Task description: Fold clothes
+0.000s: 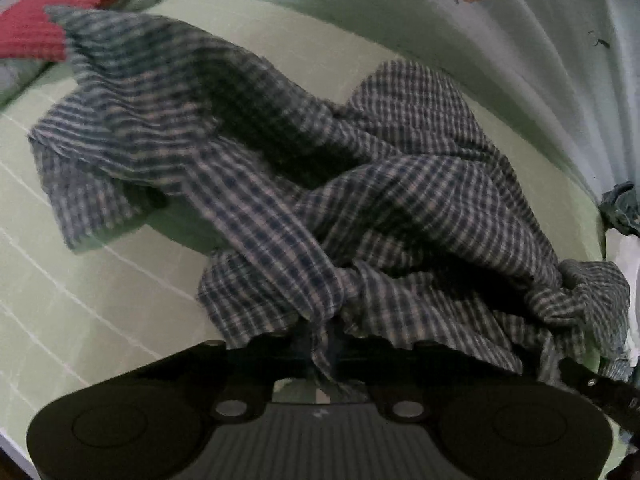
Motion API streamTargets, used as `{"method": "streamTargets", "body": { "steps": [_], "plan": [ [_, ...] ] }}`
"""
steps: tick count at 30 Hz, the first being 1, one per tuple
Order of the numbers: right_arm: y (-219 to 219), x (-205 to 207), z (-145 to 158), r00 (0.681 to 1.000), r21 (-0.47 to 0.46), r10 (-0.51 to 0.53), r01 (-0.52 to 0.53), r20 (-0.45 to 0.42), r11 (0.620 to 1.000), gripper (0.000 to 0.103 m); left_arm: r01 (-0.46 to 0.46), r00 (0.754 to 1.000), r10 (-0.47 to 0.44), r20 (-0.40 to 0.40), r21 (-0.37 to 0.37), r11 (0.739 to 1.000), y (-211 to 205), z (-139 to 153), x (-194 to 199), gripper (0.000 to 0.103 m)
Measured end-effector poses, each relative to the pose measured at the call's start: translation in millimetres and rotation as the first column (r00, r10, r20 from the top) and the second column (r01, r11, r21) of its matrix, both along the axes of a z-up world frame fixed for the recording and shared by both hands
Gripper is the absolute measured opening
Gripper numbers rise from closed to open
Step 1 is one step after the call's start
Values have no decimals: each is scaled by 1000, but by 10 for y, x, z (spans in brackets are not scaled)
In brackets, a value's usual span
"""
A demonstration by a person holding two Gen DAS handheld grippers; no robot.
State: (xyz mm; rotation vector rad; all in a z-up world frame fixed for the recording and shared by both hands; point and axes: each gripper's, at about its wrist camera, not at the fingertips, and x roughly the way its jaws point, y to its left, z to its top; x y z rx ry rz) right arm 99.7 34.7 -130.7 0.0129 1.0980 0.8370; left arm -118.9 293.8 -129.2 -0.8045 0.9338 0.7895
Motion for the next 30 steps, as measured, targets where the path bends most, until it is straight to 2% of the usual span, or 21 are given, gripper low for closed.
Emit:
{"method": "streamTargets", "body": {
  "steps": [2,7,15,20,25,30],
  "plan": [
    [-101,-6,93,999,23,-33,32,37,999,1,-20,1000,20,5,28,999,17,80,-122,8],
    [-429,-119,299,987,72,-127,120,100,990,1,-116,990,111,82,58,992,111,382,-541,7],
    [-788,-351,665,950,112,-227,207,214,972,1,-173,980,148,131,206,963,263,1044,-1099,6],
    [-982,-439,777,932,134,-288,263,221,955,1,-154,983,123,134,254,955,215,1295,-1277,6],
    [-1212,-565,917,907,176,-359,325,221,929,1,-121,980,66,186,299,946,63,1634,-1402,6],
    [-1374,-598,964,892,220,-417,378,172,899,1,-110,978,36,203,367,924,44,1886,-1480,6]
  ]
}}
